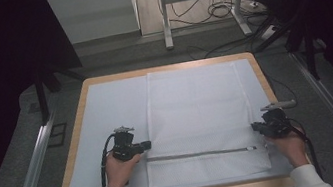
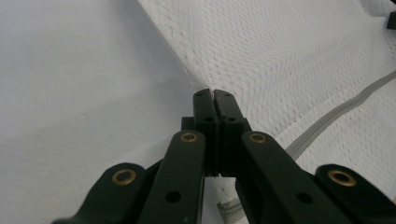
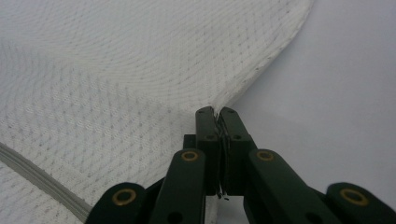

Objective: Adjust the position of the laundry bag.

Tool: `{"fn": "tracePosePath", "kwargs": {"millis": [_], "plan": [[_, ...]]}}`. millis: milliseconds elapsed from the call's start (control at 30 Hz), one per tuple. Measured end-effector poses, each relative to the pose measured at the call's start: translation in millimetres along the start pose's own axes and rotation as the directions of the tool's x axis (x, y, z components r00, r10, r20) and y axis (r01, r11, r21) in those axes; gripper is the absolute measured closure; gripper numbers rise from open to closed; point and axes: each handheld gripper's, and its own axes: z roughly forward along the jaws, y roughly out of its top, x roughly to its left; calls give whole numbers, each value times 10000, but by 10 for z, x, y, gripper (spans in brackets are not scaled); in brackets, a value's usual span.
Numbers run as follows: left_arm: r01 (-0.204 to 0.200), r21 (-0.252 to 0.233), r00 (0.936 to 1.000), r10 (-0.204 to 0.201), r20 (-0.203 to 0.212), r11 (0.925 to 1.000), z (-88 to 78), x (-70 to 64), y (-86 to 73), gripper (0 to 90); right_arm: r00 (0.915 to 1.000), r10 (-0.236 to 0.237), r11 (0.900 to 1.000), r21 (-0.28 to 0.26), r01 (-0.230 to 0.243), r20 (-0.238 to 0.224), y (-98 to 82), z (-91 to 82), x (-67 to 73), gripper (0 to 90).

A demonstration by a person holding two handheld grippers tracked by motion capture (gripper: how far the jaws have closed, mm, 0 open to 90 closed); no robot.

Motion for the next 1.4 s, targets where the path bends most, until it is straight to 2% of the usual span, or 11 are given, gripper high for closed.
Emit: {"fn": "tracePosePath", "kwargs": {"millis": [567,867,1400], "plan": [[155,-179,9998,-156,-100,9997,-151,118,-49,898,9997,-227,9997,-6,227,-114,77,81,140,867],[248,-143,9995,-251,-189,9996,-187,188,-84,898,9989,-299,9995,-59,298,-358,93,113,203,865],[323,-162,9989,-328,-323,9993,-239,246,-93,898,9980,-400,9992,-71,397,-489,116,132,271,866]]}}
